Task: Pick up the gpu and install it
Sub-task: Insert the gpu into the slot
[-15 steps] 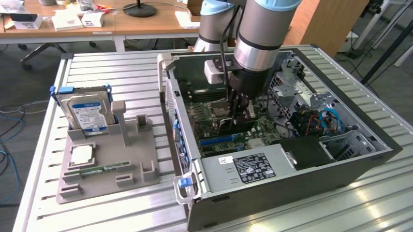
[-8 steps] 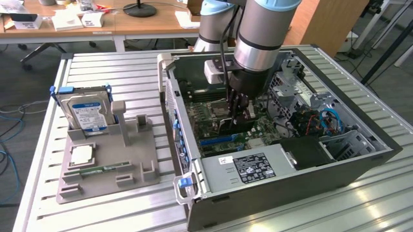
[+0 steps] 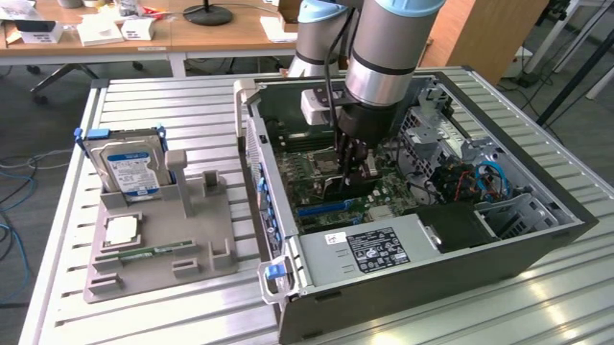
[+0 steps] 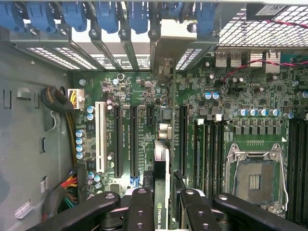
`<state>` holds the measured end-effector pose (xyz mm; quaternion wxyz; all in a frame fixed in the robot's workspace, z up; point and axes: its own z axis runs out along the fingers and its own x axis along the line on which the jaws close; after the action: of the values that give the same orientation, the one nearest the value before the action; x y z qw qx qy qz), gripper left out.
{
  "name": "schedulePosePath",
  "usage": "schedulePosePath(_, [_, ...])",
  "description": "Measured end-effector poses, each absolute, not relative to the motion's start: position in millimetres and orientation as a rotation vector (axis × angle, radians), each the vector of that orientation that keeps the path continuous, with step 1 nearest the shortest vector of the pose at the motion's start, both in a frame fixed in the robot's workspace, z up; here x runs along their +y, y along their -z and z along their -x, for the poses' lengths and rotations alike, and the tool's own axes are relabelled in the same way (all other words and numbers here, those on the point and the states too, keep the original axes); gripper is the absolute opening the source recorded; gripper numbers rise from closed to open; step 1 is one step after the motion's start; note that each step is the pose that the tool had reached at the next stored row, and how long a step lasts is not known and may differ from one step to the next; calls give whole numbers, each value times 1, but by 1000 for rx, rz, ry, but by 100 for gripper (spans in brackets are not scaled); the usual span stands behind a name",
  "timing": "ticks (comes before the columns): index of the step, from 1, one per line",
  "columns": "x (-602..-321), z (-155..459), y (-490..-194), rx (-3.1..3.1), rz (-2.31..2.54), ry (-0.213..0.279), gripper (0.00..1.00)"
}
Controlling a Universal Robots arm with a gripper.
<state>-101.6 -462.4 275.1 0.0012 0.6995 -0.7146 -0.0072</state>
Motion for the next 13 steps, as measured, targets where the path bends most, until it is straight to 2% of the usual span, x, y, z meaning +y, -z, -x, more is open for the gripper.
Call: schedulePosePath(13, [-462,105,-275,-2243,-2196,23,26])
